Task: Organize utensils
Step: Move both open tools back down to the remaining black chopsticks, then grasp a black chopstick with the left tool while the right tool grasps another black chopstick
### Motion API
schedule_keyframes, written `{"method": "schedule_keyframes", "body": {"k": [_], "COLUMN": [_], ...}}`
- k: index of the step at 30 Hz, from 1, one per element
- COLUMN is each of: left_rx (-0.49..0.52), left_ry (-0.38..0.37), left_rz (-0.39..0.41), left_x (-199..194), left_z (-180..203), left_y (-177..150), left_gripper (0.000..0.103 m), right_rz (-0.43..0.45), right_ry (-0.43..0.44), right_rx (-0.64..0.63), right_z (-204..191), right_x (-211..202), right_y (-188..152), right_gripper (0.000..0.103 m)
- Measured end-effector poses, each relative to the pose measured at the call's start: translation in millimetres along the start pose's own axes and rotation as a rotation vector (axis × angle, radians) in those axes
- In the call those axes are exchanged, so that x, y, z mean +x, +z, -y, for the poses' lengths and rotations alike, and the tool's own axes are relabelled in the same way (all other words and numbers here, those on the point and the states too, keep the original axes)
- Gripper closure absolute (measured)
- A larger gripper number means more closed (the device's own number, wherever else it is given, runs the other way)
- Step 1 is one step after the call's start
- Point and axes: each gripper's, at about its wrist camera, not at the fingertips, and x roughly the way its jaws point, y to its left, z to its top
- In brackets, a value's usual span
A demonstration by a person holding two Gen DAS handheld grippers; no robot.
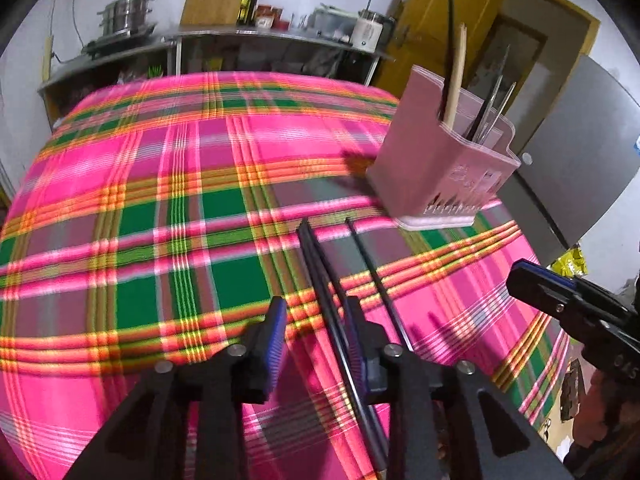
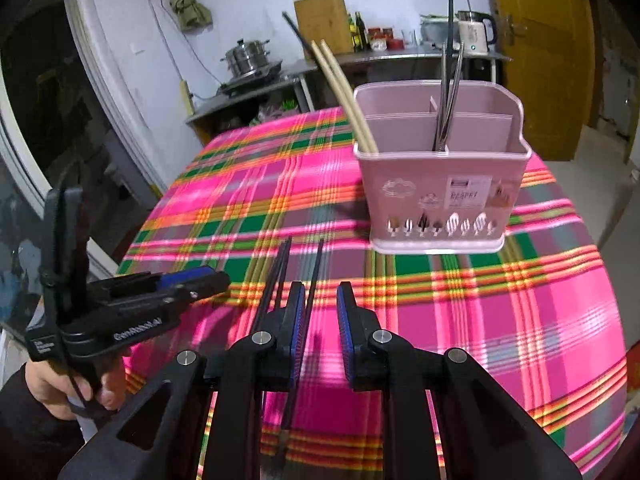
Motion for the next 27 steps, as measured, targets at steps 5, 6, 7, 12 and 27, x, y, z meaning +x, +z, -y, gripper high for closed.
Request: {"method": "schedule_keyframes", "body": {"k": [5,6,7,12,27], "left_rx": [0.006,0.011,0.020,0.052,0.118], "left_ry": [0.013,0.017,0.026,0.067,0.157], "left_rz": [-0.032,-0.035,-0.039,-0.031,-0.003], "left_x": [14,16,19,24,31], "left_z": [4,5,7,10,14], "left_y": [-4,-5,-6,-9,-4], "left_gripper": [0.071,0.071,0.071,0.071,0.074], "right_rz": [-0.033,-0.037,-0.041,-0.050,-0.078], "right_ry": [0.006,0.007,0.008,0.008,0.013], "right_rx": [0.003,0.005,0.008,0.014,0.018], "right_z": [2,3,5,10,5], "right_x": [13,15,17,20,36], "right_y": [-8,-10,-11,-13,-13], "right_gripper": [0.086,0.086,0.086,0.086,0.086]}}
